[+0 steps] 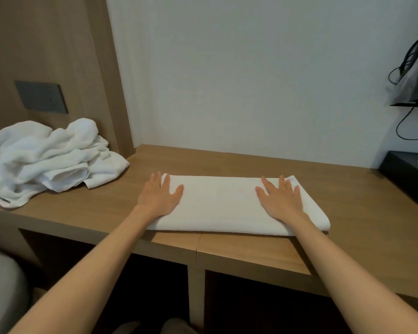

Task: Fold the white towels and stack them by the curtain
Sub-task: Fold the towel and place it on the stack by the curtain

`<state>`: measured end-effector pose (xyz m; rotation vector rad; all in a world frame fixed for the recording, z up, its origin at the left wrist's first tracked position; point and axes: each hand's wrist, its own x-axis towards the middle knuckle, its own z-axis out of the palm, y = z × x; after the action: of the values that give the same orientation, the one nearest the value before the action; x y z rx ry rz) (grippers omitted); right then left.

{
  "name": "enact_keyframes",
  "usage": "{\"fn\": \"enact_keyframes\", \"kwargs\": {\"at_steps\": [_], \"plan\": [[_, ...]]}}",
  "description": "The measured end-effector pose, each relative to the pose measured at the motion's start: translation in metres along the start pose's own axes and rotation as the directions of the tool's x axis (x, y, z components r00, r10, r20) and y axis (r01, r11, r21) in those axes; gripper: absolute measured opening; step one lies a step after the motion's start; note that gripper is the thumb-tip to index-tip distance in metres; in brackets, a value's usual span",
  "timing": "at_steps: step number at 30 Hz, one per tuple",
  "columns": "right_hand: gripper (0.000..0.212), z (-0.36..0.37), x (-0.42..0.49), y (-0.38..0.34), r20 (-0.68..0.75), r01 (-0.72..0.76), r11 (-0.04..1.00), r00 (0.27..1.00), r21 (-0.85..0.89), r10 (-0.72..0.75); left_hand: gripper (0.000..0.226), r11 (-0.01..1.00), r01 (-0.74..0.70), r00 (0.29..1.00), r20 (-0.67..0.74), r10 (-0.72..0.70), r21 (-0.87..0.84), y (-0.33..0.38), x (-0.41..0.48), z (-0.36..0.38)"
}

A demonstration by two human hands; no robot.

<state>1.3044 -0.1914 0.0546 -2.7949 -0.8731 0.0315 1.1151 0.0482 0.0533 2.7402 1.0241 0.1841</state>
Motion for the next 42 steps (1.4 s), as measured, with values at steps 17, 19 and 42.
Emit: {"fn": "enact_keyframes", "kwargs": {"at_steps": [17, 19, 42], "plan": [[0.062, -0.025, -0.088, 0.039, 0.191, 0.403, 0.914, 0.901, -0.039, -0.389, 0.066, 0.901, -0.432, 0.89, 0.178, 0.42, 0.034, -0.026, -0.076, -0.019], [0.059, -0.031, -0.093, 0.04, 0.173, 0.385, 0.92, 0.913, -0.075, -0.369, 0.06, 0.89, -0.44, 0.895, 0.142, 0.423, 0.121, -0.026, -0.079, -0.023], [0.007, -0.077, -0.115, 0.047, -0.642, 0.454, 0.704, 0.767, 0.546, 0.003, 0.012, 0.559, -0.543, 0.708, -0.7, -0.096, -0.626, -0.008, -0.099, -0.082]]}}
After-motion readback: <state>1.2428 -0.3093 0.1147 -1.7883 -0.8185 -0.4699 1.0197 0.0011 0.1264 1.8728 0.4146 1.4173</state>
